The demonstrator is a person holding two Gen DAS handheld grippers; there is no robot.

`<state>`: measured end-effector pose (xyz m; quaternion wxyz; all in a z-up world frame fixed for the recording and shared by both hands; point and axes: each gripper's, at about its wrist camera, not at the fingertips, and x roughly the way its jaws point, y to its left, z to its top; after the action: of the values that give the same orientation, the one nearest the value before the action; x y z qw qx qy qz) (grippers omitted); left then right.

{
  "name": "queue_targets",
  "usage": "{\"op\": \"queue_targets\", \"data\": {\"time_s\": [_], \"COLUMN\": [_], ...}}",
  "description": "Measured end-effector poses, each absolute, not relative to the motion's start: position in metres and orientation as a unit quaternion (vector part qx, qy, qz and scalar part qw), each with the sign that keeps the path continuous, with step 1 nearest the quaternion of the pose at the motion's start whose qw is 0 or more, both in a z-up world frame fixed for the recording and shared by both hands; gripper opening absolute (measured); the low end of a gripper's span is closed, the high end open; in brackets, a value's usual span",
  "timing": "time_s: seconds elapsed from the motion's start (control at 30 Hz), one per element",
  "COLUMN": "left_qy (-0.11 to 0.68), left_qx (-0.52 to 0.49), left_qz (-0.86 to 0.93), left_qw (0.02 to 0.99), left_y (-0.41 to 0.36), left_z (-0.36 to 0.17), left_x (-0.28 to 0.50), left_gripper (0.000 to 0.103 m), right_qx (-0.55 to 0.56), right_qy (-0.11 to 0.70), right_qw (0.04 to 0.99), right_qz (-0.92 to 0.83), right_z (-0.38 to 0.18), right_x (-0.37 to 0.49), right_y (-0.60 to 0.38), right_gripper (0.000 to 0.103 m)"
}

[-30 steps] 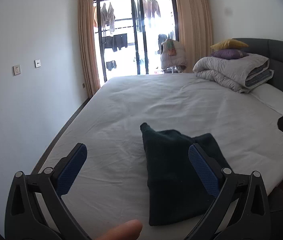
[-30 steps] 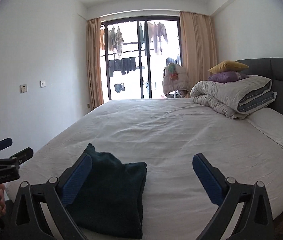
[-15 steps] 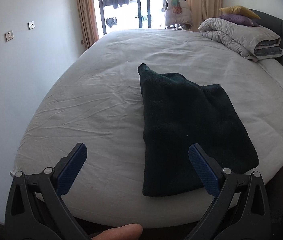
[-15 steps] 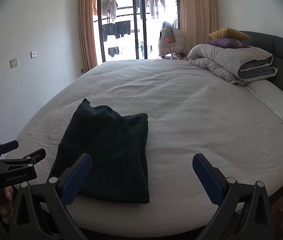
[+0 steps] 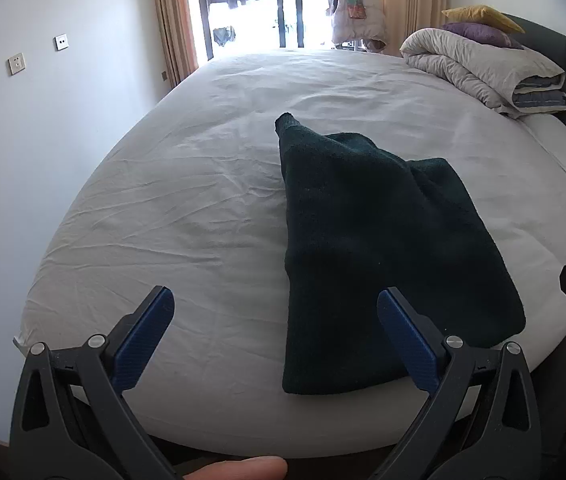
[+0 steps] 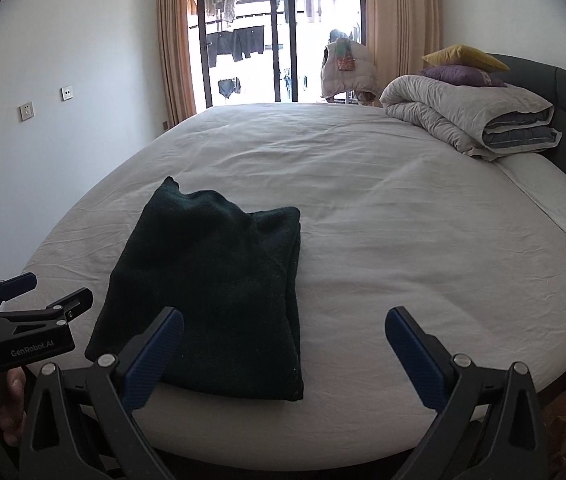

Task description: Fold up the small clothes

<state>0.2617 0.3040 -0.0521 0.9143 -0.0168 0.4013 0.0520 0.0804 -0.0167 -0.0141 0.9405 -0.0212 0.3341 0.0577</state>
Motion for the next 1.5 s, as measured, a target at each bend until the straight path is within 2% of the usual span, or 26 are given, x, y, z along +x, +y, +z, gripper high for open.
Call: {"op": "queue_targets", "data": {"time_s": [1.5], "left_qy": [0.414], "left_qx": [-0.025], "left_qz": [0.064], "left_qw": [0.908], "left_y": [0.303], "left_z": [-0.072], "left_x": [0.274], "left_gripper": [0.103], "right_qx": [-0.027], "right_qy": [0.355], "right_qw": [0.932], "right_qz": [0.066], "right_z": [-0.026], "right_x": [0.084], "right_y": [-0.011], "right_gripper": [0.103]}}
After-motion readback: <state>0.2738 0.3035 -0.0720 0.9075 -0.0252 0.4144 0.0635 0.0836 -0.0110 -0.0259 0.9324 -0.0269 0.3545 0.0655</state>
